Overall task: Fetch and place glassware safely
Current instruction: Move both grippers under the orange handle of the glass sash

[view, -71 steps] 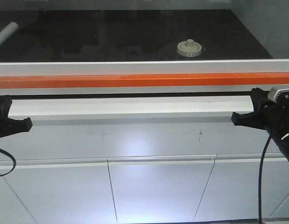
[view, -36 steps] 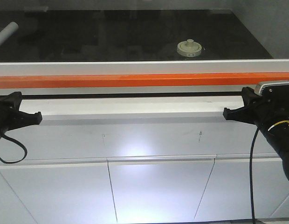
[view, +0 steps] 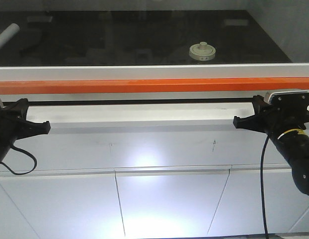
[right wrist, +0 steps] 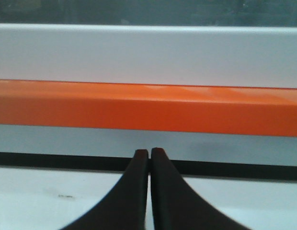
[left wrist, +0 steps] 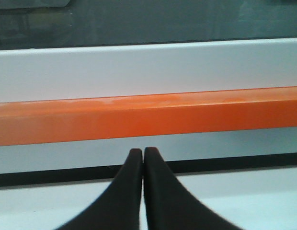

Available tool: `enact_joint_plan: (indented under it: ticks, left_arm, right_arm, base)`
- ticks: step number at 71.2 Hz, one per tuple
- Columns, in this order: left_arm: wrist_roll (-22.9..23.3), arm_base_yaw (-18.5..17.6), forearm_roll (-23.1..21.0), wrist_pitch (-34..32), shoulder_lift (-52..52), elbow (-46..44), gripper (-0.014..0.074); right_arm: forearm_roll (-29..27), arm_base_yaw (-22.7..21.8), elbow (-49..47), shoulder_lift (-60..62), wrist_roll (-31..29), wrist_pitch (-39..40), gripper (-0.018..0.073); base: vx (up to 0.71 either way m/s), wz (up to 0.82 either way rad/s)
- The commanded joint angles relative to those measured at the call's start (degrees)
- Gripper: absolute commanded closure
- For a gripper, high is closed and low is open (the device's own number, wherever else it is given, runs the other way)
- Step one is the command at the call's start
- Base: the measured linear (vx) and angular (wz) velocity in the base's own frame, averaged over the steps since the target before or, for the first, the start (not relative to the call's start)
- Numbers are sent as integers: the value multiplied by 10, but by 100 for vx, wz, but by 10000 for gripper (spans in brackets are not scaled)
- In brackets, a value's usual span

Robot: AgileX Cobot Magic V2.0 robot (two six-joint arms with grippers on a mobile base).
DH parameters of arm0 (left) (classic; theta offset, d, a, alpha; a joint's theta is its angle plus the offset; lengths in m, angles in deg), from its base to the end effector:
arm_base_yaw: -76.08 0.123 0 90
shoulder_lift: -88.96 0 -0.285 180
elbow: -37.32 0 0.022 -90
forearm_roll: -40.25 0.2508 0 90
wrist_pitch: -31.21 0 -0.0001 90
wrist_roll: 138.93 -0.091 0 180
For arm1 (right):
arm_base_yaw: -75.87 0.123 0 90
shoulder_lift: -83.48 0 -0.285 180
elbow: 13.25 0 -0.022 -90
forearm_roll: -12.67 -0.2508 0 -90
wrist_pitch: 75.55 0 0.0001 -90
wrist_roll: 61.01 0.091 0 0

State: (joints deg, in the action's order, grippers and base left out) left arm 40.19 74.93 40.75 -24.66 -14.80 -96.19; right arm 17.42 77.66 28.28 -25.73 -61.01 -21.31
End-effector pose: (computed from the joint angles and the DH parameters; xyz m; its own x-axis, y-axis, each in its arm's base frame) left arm 0.3020 -0.0067 0.1859 -0.0758 0.0218 -0.9969 0.0288 0.9994 0.0196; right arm 0.3254 0.0163 0.1736 -0.1099 -0.0519 -0.9926 -0.1033 0.9938 -0.0405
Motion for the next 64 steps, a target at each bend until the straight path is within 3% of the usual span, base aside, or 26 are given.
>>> enact_joint_plan:
  ticks: [1, 41, 64]
  left_arm:
    - [1, -4, -5, -57, 12, -14, 603]
    - [0, -4, -5, -58, -26, -40, 603]
    - [0, -4, -5, -20, -44, -78, 603]
  right_arm:
    - [3, -3, -27, 15, 0, 42, 560]
    - [3, -3, -33, -4, -10, 25, 560]
    - [2, -3, -33, -8, -10, 38, 560]
  base:
    - [0, 0]
    - [0, 0]
    - [0, 0]
